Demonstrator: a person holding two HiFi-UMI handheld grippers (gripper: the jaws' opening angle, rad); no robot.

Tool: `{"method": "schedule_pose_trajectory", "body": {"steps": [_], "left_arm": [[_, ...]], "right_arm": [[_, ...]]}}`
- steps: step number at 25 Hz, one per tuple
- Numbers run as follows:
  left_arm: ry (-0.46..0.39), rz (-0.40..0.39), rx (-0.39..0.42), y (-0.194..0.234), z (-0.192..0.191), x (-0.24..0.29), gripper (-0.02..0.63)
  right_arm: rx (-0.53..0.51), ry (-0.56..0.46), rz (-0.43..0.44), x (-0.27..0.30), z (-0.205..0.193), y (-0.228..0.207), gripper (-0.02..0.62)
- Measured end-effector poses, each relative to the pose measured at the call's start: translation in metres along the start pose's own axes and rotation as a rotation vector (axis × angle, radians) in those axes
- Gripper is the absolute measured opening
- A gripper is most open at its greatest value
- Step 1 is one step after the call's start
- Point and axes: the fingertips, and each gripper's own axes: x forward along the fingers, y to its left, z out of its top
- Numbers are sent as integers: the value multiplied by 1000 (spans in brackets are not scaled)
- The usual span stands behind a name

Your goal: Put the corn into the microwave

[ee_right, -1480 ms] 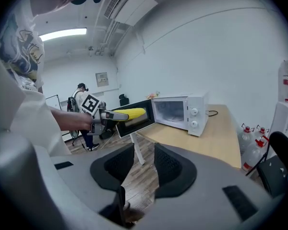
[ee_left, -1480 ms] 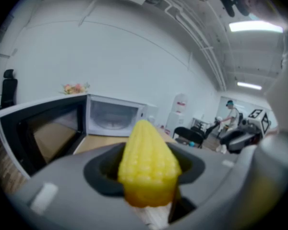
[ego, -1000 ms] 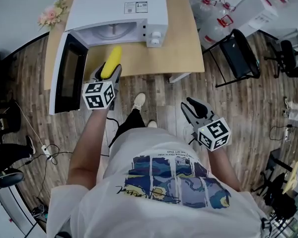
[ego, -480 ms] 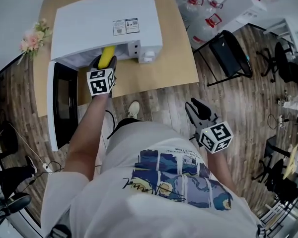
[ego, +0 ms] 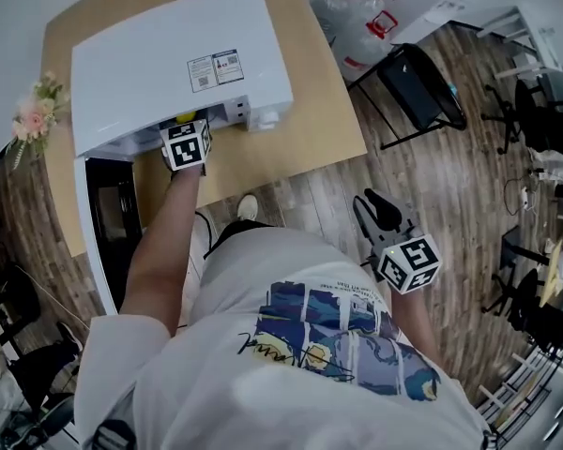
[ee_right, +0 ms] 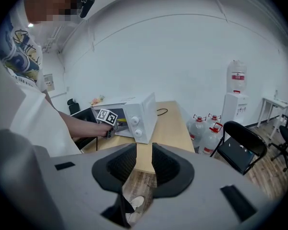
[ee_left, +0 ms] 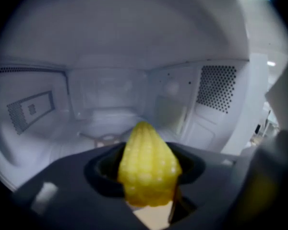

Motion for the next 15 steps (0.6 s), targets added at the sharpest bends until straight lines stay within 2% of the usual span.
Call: {"method": "schedule_pose_trajectory", "body": {"steps": [15], "left_arm": [[85,15,91,-18,0,19,258]], "right_arm": [[47,-7,-51,-1,-4,2,92]]}}
